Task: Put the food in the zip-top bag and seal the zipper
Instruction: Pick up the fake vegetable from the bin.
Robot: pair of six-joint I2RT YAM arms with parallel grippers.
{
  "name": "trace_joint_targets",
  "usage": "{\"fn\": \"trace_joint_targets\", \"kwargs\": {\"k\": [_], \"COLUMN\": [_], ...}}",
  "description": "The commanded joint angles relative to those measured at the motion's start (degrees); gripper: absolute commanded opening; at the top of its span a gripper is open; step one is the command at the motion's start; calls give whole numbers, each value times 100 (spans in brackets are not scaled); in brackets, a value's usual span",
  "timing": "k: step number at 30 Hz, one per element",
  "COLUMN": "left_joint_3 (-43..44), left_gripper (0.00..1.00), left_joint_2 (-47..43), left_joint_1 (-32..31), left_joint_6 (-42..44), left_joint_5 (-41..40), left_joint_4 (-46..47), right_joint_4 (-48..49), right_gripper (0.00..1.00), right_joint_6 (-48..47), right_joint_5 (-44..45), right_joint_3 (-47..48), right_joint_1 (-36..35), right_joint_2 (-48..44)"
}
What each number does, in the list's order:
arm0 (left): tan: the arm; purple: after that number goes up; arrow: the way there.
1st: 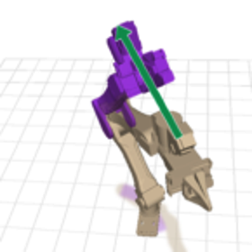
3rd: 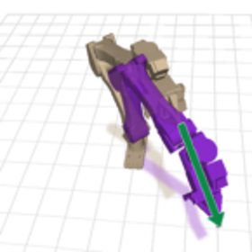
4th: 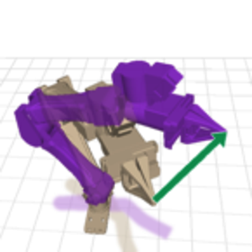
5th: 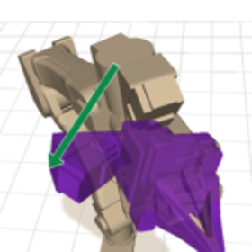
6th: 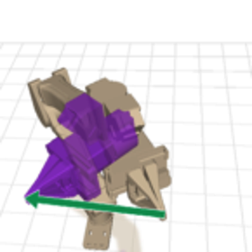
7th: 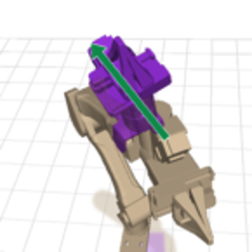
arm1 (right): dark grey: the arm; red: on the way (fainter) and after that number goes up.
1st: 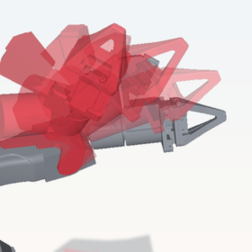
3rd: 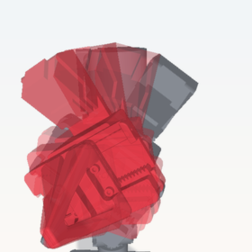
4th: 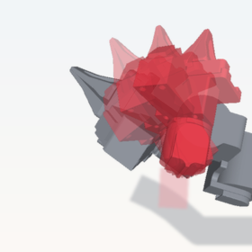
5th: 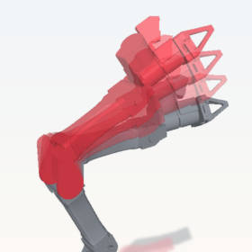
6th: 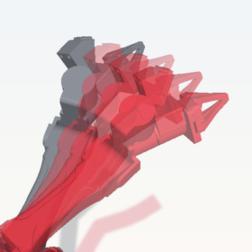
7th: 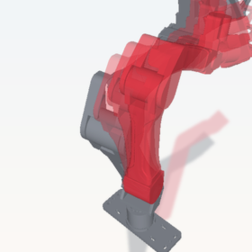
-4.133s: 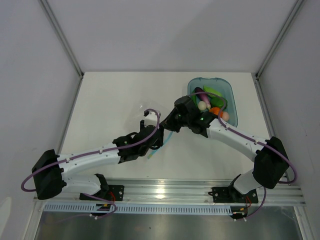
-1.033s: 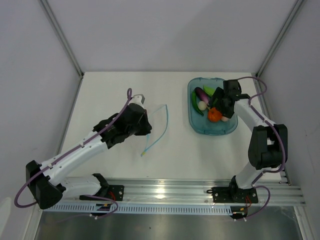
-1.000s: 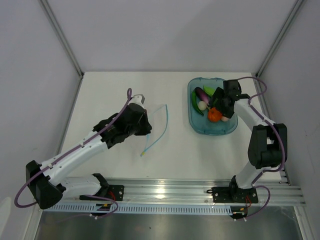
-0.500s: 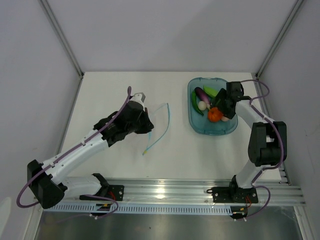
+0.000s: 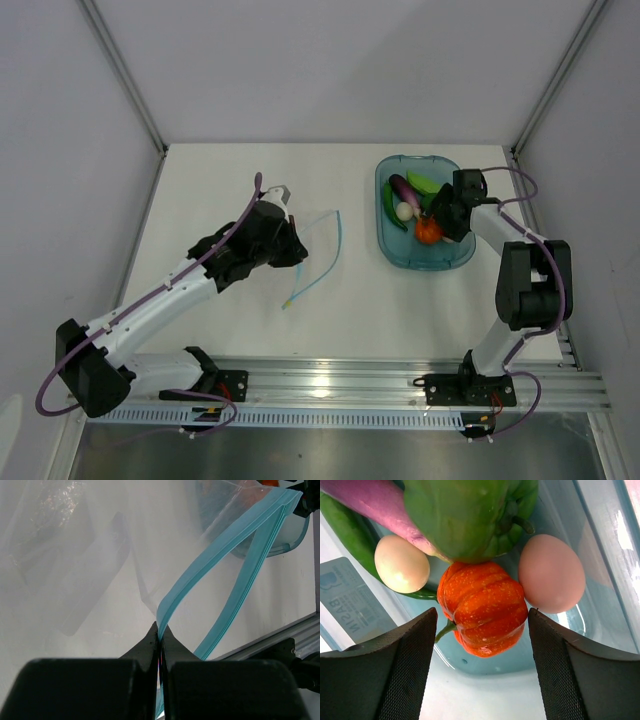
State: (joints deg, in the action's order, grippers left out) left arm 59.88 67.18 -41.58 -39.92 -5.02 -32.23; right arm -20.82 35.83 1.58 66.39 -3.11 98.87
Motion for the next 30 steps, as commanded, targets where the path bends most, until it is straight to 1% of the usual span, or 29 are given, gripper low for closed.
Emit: {"fn": "trace_joint_targets", "kwargs": {"k": [1,12,15,16,18,19,21,22,23,24,26,27,30], "left_joint_3": [6,6,-2,6,6,15,-2,6,6,24,33,41,94], "left_gripper": [1,1,1,0,0,1,1,1,1,1,1,1,0], "left_joint_2": [-126,-117,-117,-117,-117,-126,-126,-126,-117,-126,-135,-152,-117], "left_joint_1": [54,63,71,63,71,71,63,71,71,80,80,80,80], "left_joint_6": [46,11,11,11,2,-15,-42,-51,-68,-94,-138,-156,-270], "left_joint_5": [150,264,264,273,282,308,352,396,422,440,458,458,458], "left_joint_4": [147,138,112,120,103,94,94,103,94,94,103,94,-20], "right_joint_4": [288,491,587,588,596,588,605,562,544,535,447,421,289], "right_gripper": [75,75,73,66,58,50,41,33,30,24,22,17,15], "right_joint_6": [46,47,38,29,29,29,29,29,20,11,-15,-24,-33], "right_joint_5": [0,-88,-255,-290,-404,-439,-492,-501,-484,-501,-493,-501,-597], "right_joint_3": [-73,-196,-241,-241,-249,-267,-311,-320,-337,-346,-329,-311,-285], "right_joint_1": [48,100,109,109,109,118,118,109,109,109,109,118,101], "right_joint_2": [71,326,361,361,335,300,159,98,-33,-104,-279,-333,-587]}}
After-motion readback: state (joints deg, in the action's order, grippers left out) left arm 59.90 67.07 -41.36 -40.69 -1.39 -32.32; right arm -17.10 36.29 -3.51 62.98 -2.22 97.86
